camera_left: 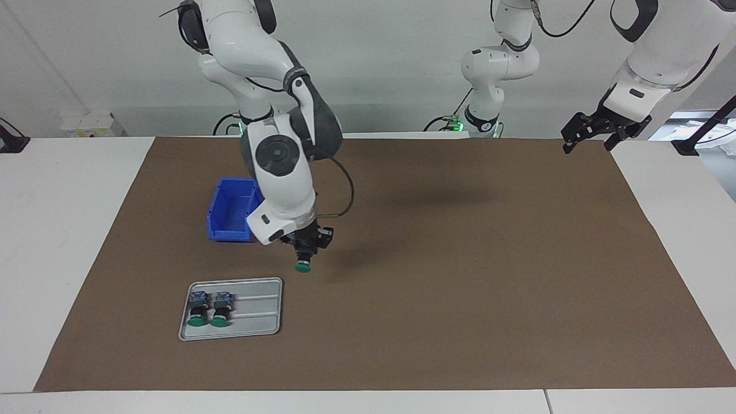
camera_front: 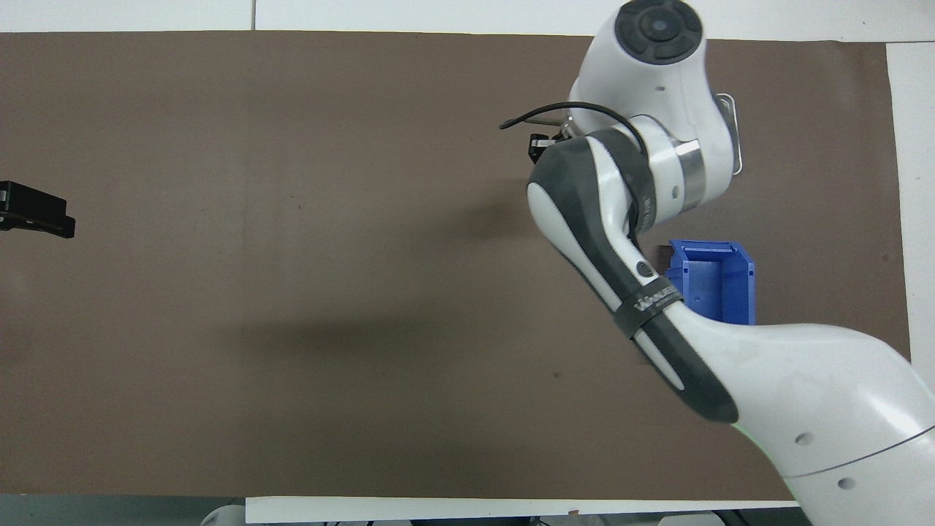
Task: Place and press button with both arms
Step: 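Carry the green button with the right gripper to the table center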
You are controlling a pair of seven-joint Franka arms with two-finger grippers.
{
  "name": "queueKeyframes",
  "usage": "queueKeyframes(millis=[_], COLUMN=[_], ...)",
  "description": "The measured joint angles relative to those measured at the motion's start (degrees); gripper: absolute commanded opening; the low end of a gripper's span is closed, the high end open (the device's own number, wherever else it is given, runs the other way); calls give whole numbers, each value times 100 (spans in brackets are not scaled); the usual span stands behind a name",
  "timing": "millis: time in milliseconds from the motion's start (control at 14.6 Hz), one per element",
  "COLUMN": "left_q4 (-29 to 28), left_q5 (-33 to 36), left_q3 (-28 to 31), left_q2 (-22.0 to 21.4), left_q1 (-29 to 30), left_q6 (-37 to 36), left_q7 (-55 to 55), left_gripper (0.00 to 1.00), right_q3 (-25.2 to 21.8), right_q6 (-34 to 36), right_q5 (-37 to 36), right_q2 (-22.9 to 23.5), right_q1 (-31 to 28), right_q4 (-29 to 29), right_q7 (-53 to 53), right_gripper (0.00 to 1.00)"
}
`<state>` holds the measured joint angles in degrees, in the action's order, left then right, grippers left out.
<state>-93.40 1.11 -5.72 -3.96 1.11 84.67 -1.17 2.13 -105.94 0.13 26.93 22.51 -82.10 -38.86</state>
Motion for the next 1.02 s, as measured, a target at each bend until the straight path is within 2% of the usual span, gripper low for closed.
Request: queueKeyframes(millis=[273,546,751,1024], left_q4=[0,0,-6,-8], left_q5=[0,0,0,0], left_q3=[7,7,9,16], left_q2=[0,0,0,0], left_q1=[2,2,3,4], left_q6=[0,72,89,94], left_q7=[-1,1,0,0], left_gripper=[100,100,100,100], right_q3=[21,50,69,79], right_q6=[-33,-252,-825,-1541], right_q5=[2,185,291,293], right_q2=[25,135,421,743], right_q1=[736,959,1162,1466], right_q4=[-43,-69,-140,-365], right_q7=[-2553,-5194,-7302,-8139], right_gripper=[3,4,5,7])
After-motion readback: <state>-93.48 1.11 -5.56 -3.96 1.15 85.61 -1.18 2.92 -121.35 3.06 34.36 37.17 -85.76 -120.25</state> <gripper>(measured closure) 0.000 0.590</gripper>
